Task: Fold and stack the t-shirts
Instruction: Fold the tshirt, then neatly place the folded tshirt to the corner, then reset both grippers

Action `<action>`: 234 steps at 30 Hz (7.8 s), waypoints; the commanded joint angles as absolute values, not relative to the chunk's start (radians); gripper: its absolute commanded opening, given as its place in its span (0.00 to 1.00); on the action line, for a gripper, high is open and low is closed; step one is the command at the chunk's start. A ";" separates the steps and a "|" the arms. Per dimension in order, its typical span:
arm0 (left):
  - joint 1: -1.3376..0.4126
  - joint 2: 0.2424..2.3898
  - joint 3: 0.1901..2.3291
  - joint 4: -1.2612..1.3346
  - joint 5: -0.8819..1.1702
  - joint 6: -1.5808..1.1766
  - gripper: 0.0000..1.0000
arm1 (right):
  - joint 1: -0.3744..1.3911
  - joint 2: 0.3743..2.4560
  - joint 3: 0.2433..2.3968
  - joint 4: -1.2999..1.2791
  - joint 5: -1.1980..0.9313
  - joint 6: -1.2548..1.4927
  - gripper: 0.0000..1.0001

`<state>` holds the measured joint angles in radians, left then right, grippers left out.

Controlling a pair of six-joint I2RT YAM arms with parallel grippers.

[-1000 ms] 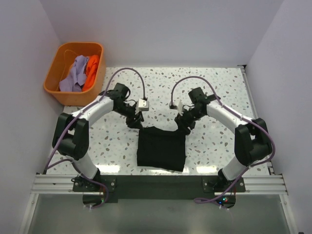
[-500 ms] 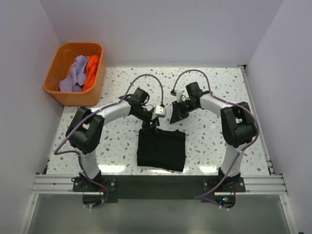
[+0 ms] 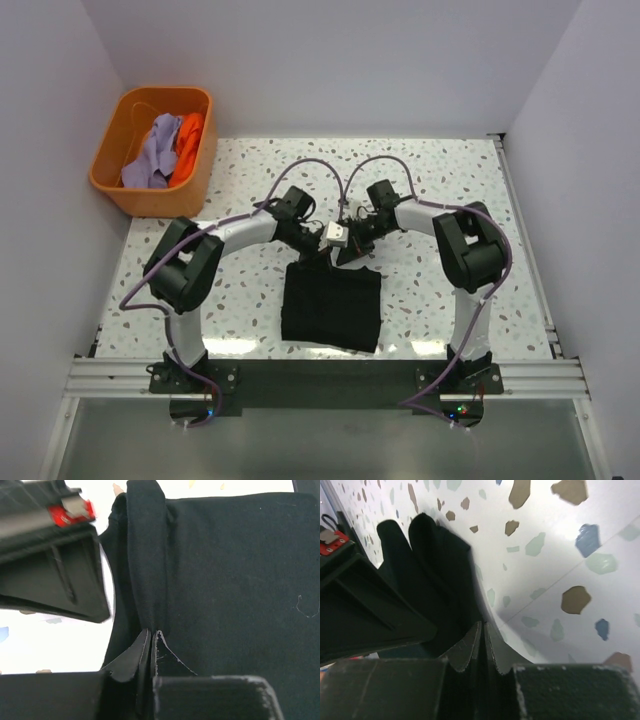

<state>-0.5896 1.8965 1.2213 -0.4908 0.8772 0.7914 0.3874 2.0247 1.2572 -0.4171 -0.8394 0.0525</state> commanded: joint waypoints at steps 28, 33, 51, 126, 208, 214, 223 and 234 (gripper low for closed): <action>-0.592 1.683 1.103 -0.152 0.696 0.724 0.43 | 0.385 2.016 1.436 -0.627 -0.606 -0.307 0.27; -0.517 1.611 1.172 -0.312 0.799 0.631 0.47 | 0.367 1.939 1.567 -0.692 -0.476 -0.403 0.40; -0.450 1.623 0.977 -0.379 0.853 0.140 0.46 | 0.420 1.629 1.059 -0.677 -0.657 -0.107 0.21; -0.666 1.633 1.204 -0.431 0.085 -0.215 0.96 | 0.222 1.388 1.193 -0.712 -0.270 0.014 0.97; 0.440 1.488 1.339 -0.997 0.090 0.701 1.00 | 0.150 1.385 1.213 -0.744 -0.305 -0.175 0.99; 0.209 1.410 1.505 -1.039 0.084 0.550 1.00 | 0.150 1.359 1.204 -0.733 -0.307 -0.175 0.99; -0.170 1.515 1.563 -0.775 0.169 0.230 1.00 | 0.150 1.301 1.152 -0.706 -0.265 -0.158 0.99; -0.310 1.565 1.206 -0.434 0.129 0.124 1.00 | 0.150 1.266 0.997 -0.647 -0.244 -0.143 0.99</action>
<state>-0.3161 1.5860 1.2270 -0.5838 0.1341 0.1848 0.1558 1.2999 1.0183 -0.7017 -0.2523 -0.1646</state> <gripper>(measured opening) 0.997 0.985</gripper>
